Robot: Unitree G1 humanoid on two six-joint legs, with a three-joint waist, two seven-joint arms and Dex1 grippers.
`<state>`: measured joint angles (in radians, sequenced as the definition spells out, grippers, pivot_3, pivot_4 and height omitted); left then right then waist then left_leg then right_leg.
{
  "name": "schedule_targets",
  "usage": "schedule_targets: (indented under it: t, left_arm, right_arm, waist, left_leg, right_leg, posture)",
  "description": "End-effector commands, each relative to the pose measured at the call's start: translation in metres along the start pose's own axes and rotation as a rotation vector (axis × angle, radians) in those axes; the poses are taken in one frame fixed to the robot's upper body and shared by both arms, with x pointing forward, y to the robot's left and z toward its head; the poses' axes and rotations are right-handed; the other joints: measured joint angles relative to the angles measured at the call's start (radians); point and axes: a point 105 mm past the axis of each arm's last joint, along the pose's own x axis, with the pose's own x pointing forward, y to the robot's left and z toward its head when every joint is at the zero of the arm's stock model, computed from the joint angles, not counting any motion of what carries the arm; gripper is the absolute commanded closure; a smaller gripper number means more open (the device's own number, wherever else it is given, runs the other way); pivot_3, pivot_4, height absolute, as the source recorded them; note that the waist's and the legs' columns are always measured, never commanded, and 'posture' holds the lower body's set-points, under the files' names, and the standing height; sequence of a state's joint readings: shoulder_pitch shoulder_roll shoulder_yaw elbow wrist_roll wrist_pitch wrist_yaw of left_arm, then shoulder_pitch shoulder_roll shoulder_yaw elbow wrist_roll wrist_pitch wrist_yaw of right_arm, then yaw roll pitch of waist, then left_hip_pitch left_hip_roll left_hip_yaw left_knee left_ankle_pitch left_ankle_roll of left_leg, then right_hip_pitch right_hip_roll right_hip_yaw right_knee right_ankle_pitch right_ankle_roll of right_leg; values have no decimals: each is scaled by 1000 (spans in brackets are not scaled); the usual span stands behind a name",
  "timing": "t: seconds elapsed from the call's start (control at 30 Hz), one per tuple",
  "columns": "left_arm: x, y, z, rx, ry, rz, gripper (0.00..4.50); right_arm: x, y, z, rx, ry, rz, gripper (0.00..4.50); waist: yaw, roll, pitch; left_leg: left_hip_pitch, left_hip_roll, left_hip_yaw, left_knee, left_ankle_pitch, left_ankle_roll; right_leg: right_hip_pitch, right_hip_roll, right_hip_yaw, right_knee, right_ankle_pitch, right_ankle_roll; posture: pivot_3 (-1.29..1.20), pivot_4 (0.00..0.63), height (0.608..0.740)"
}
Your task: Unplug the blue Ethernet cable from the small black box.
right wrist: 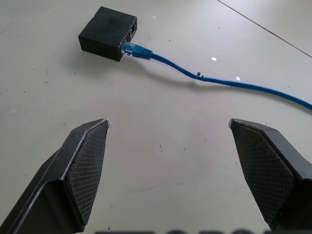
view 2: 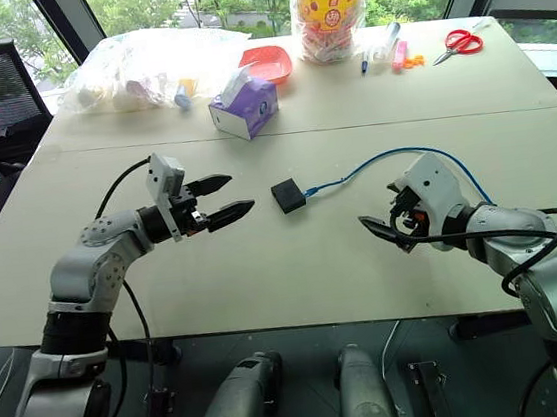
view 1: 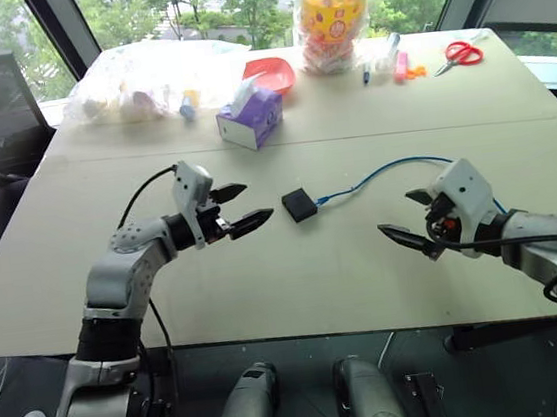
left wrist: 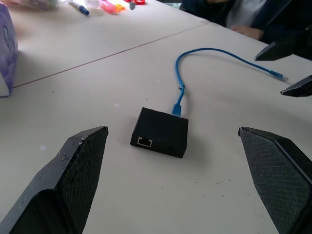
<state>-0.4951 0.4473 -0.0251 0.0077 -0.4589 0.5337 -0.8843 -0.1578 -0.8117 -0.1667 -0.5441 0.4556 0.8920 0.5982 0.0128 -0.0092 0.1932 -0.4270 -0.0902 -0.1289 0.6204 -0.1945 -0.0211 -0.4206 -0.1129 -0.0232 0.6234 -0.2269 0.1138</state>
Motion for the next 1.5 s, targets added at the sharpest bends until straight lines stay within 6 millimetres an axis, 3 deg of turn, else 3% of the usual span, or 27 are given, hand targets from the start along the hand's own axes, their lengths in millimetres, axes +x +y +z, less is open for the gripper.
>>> schedule_targets:
  t: [0.03, 0.5, 0.77, 1.0, 1.13, 1.3, 1.5]
  left_arm:
    - [4, -6, 5, 33, -13, -27, 24]
    - [4, -9, 8, 23, -24, -40, 24]
    - [3, -9, 10, 30, -26, -31, 24]
    - [-4, -5, 14, 41, -38, 13, 24]
    - [-8, -6, 14, 42, -40, 37, 24]
    - [-14, -8, 12, 41, -34, 65, 24]
    - [-21, -6, 12, 56, -26, 97, 24]
  right_arm:
    - [-2, -1, 12, -46, -14, 7, 347]
    - [3, -13, 27, -203, 48, 63, 347]
    - [20, -21, 32, -240, 144, 184, 347]
    - [69, -27, 48, -293, 243, 342, 347]
    - [95, -21, 54, -327, 282, 431, 347]
    - [125, -15, 44, -435, 362, 474, 347]
    - [146, 0, 45, -463, 391, 541, 347]
  waist:
    - [0, 0, 0]
    - [-1, 0, 0]
    - [-3, 0, 0]
    - [-16, 0, 0]
    - [-28, 0, 1]
    - [-28, 0, 1]
    - [-34, 0, 1]
  left_leg:
    - [0, 0, 0, 0, 0, 0]
    - [0, 0, 1, 0, 0, 0]
    - [0, 0, 1, 0, 0, 0]
    - [0, 0, 2, -1, 0, 0]
    - [0, 0, 2, -3, 0, 0]
    - [0, -1, 2, -6, 1, -1]
    - [2, -1, 2, -6, 3, -4]
  right_leg:
    - [0, 0, 0, 0, 0, 0]
    - [0, 0, 0, -1, 0, 0]
    - [0, 0, 0, -2, 0, 0]
    - [0, 0, 0, -2, 2, 2]
    - [-1, 0, 0, -2, 3, 4]
    - [-4, 0, 1, 0, 3, 4]
    - [-5, 0, 2, 6, 3, 3]
  posture:
    - [0, 150, 740]
    - [0, 150, 740]
    - [0, 150, 740]
    - [0, 150, 740]
    - [0, 150, 740]
    - [0, 150, 740]
    - [0, 150, 740]
